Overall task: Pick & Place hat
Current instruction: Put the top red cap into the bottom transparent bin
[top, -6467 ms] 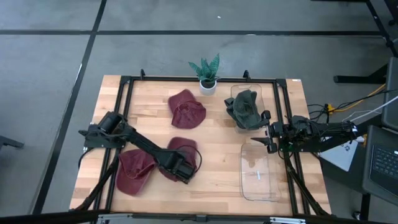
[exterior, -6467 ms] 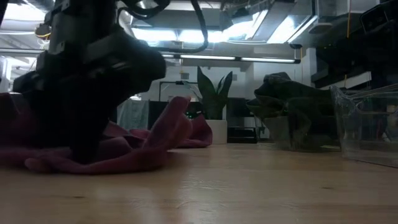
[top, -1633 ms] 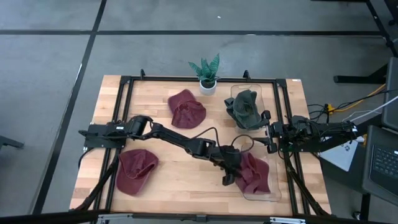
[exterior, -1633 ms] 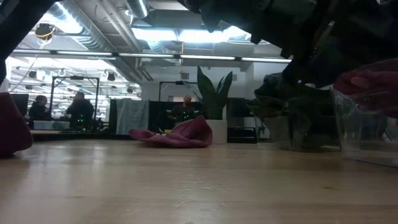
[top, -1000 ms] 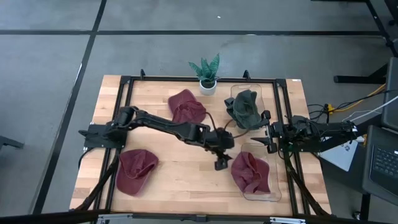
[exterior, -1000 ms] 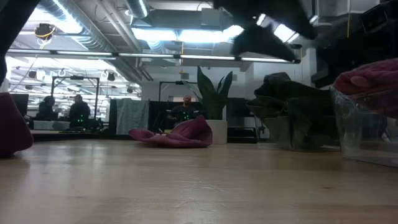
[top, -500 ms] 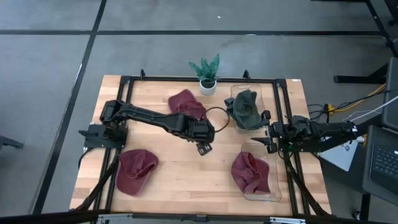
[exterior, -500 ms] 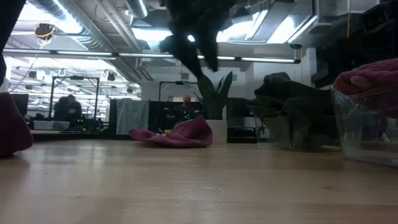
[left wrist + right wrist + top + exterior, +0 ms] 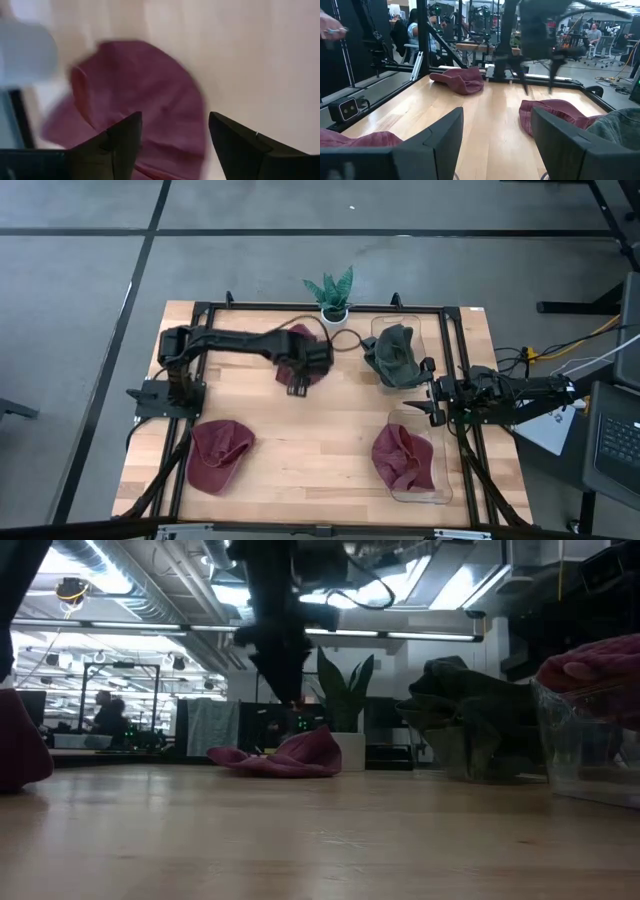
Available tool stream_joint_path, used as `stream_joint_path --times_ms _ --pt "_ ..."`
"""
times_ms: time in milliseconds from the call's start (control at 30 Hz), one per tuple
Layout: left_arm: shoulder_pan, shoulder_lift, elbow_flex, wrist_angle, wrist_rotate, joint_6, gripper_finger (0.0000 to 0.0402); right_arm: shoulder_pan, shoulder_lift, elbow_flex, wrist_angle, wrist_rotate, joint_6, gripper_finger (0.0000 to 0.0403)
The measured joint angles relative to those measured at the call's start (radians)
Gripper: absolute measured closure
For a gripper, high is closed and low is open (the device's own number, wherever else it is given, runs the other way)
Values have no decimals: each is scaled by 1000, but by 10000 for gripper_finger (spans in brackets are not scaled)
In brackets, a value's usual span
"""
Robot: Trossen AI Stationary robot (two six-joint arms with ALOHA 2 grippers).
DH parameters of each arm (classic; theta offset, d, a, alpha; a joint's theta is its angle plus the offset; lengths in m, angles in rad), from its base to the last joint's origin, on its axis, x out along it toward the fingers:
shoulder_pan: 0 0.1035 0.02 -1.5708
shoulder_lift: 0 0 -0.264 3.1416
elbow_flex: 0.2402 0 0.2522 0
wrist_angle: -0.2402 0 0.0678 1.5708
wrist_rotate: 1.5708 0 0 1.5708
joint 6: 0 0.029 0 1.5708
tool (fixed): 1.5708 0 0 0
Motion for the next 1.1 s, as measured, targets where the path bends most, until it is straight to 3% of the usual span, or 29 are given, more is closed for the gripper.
stream_joint_path --times_ms 300,533,733,900,1100 --pt "92 1 -132 196 123 428 178 0 0 0 0 0 0 174" --pt "96 1 -273 343 159 628 178 0 0 0 0 0 0 174" --pt "112 2 -360 510 153 672 178 0 0 0 0 0 0 174" --pt "119 22 -374 547 169 667 178 0 0 0 0 0 0 174" --pt "89 73 -369 546 260 501 179 0 0 0 0 0 0 174"
